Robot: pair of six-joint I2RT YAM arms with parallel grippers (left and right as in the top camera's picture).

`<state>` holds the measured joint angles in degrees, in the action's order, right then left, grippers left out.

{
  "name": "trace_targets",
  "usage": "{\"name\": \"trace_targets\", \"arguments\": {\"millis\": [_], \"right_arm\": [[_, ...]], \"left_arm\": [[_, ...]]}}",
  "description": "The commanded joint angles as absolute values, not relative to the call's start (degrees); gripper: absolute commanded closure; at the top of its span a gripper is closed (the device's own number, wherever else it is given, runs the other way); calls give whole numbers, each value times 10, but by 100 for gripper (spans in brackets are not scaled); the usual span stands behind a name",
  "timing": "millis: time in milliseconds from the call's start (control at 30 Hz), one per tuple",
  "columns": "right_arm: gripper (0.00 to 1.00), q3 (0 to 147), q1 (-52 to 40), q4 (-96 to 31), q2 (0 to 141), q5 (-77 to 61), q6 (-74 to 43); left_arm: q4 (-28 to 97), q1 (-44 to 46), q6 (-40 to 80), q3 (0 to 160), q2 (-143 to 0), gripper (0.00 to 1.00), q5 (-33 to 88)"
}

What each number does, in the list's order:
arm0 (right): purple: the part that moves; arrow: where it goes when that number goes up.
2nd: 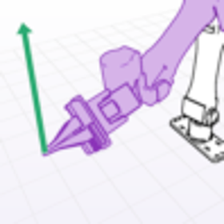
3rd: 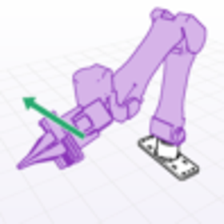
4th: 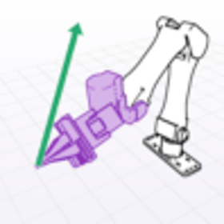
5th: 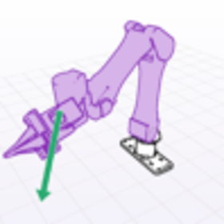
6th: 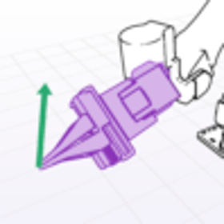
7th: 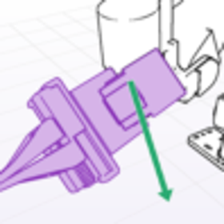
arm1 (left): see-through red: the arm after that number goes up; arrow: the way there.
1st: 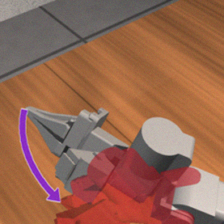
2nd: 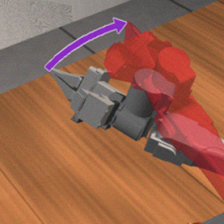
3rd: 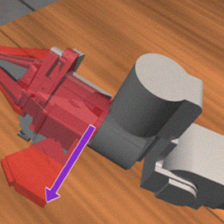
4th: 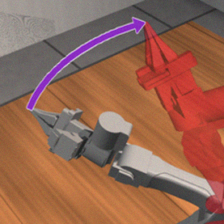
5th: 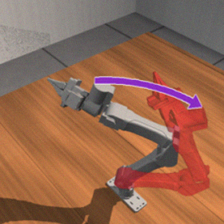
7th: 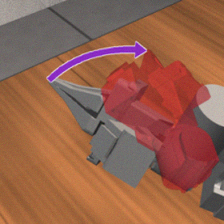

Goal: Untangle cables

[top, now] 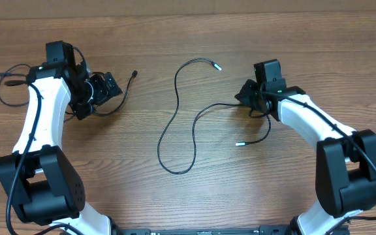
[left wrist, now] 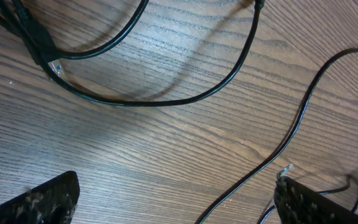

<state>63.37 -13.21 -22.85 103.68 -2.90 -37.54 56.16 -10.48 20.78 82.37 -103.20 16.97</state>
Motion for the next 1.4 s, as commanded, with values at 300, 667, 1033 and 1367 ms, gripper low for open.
{"name": "trace_targets", "arguments": {"millis": [300, 667, 1033, 1367], "right_arm": [[95, 649, -131, -326, 1067, -157, -422], [96, 649, -127, -284, 1124, -181, -449], [96, 649, -153, -114, 1165, -175, -542], [96, 649, -255, 45, 1247, -137, -590]], "left_arm": [[563, -104, 197, 820, -1035, 0, 174], [563, -104, 197, 820, -1035, 1, 174], [563, -105, 197, 820, -1035, 0, 174], [563, -105, 197, 820, -1035, 0, 174]]}}
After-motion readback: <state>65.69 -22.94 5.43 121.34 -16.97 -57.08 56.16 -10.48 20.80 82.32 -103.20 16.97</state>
